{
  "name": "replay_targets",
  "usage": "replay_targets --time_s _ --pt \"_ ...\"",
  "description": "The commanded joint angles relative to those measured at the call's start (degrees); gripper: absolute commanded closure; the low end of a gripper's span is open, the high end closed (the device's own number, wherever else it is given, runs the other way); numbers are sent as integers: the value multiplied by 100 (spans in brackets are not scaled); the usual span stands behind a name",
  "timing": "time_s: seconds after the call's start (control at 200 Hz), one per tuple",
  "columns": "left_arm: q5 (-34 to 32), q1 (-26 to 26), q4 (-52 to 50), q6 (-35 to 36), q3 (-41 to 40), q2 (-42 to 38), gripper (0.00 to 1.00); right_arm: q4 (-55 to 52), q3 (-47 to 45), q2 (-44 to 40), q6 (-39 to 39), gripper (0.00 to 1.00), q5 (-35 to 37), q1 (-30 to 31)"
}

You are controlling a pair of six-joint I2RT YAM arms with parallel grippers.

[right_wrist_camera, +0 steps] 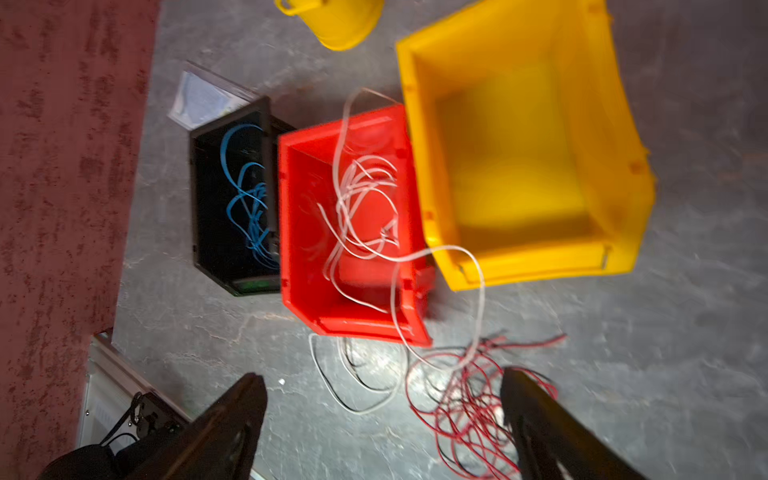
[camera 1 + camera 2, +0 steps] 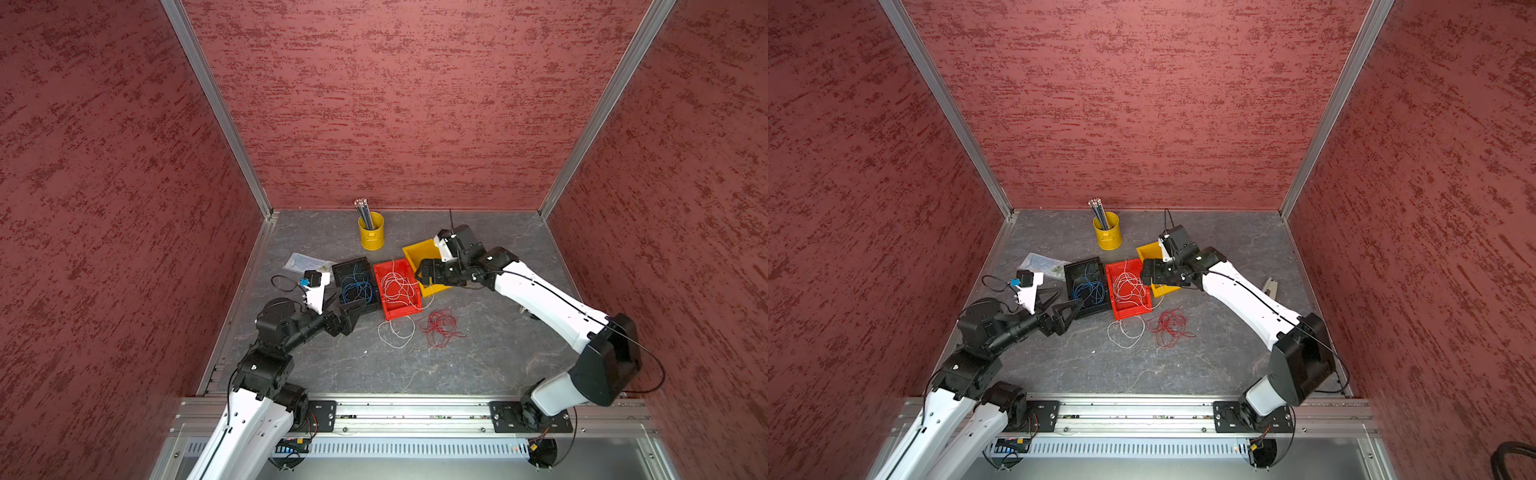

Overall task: Untangle and sort cables by color
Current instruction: Place the cable in the bin, then adjust the cable in the bin.

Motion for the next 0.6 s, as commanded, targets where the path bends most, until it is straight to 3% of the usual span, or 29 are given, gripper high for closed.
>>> replay_targets --time_s 0.0,0.185,0.596 --pt "324 -138 456 -217 -112 190 0 82 -555 -44 -178 11 -508 -177" --pt "125 -538 451 -107 -42 415 0 739 -1039 148 -5 16 -862 -314" --pt "-170 -565 -79 137 146 280 0 1332 -767 1156 -165 39 -1083 -362"
